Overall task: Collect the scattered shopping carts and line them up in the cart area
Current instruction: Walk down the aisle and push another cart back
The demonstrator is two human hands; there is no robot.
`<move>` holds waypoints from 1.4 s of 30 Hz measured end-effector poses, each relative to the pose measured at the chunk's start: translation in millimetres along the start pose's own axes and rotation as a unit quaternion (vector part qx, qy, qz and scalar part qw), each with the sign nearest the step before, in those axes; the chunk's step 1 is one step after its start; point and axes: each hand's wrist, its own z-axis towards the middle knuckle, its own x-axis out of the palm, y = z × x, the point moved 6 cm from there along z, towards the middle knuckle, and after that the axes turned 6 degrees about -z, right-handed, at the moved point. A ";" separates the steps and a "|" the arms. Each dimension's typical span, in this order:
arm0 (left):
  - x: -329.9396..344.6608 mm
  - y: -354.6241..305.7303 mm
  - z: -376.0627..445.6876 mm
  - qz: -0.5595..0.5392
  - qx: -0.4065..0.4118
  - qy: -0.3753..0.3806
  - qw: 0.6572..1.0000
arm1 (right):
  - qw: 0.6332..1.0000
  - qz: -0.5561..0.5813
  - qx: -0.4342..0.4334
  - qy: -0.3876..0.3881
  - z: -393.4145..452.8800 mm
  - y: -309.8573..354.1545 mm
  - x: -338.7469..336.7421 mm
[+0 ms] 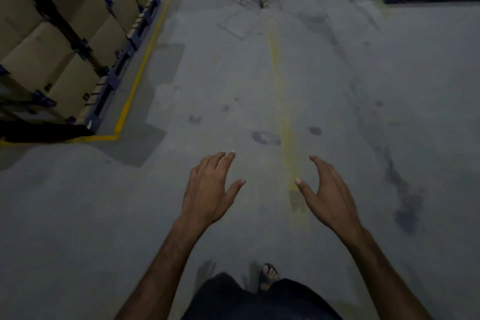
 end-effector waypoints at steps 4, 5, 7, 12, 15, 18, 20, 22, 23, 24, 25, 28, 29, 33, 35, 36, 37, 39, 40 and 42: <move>7.7 26.7 68.3 -0.018 -0.031 0.005 0.999 | 1.000 -0.003 -0.011 0.022 95.5 15.8 -4.5; 11.8 36.1 86.4 -0.020 -0.037 0.006 0.999 | 1.000 -0.005 -0.013 0.028 117.8 18.1 -2.2; 20.7 55.6 123.8 -0.024 -0.045 0.004 0.999 | 0.999 -0.009 -0.013 0.040 159.9 19.6 5.7; 36.7 115.3 261.3 -0.045 -0.060 0.002 0.997 | 0.998 -0.010 -0.006 0.058 292.0 30.8 28.7; 30.7 144.4 356.4 -0.051 -0.064 0.006 0.997 | 0.998 -0.010 0.004 0.066 379.6 53.0 26.8; 17.6 160.2 458.9 -0.042 -0.044 0.013 0.998 | 0.998 0.013 0.012 0.055 469.2 77.0 15.4; 8.3 167.0 524.4 -0.032 -0.023 0.016 0.999 | 0.999 0.022 0.014 0.047 525.5 89.6 10.0; 0.8 173.2 584.6 -0.027 -0.008 0.016 0.999 | 0.998 0.037 0.019 0.038 578.9 100.5 5.0; -1.2 176.6 612.5 -0.026 -0.005 0.015 1.000 | 0.998 0.045 0.021 0.035 604.6 105.2 3.5; -1.2 180.9 639.8 -0.027 -0.004 0.016 0.999 | 0.998 0.049 0.023 0.033 630.1 108.5 3.7; 0.2 185.6 666.3 -0.027 -0.004 0.018 0.999 | 0.998 0.049 0.024 0.033 655.9 110.8 4.8; 13.0 201.5 742.5 -0.023 -0.007 0.025 0.999 | 0.997 0.053 0.031 0.039 735.8 108.9 14.1; 18.5 207.8 768.6 -0.023 -0.007 0.024 0.999 | 0.997 0.056 0.028 0.042 764.3 107.4 17.8; 37.5 230.4 881.9 -0.010 -0.013 0.039 0.999 | 0.998 0.050 0.016 0.043 890.5 100.0 23.4; 37.0 235.1 941.0 -0.006 -0.016 0.045 0.999 | 0.997 0.050 0.020 0.047 954.6 99.7 17.0; 33.8 236.7 972.1 -0.004 -0.017 0.043 0.999 | 0.997 0.052 0.017 0.048 986.7 101.5 12.2; 29.2 238.8 1003.2 -0.005 -0.018 0.040 0.999 | 0.997 0.054 0.014 0.047 1018.8 103.9 7.2; 19.1 244.8 1066.0 -0.005 -0.022 0.030 0.999 | 0.997 0.053 0.004 0.047 1083.6 111.1 -2.4; 13.9 248.2 1095.6 -0.004 -0.023 0.022 0.999 | 0.998 0.048 0.000 0.045 1114.9 114.5 -8.0; 3.6 256.2 1147.9 -0.003 -0.025 0.002 1.000 | 0.999 0.034 -0.005 0.038 1171.7 124.8 -20.3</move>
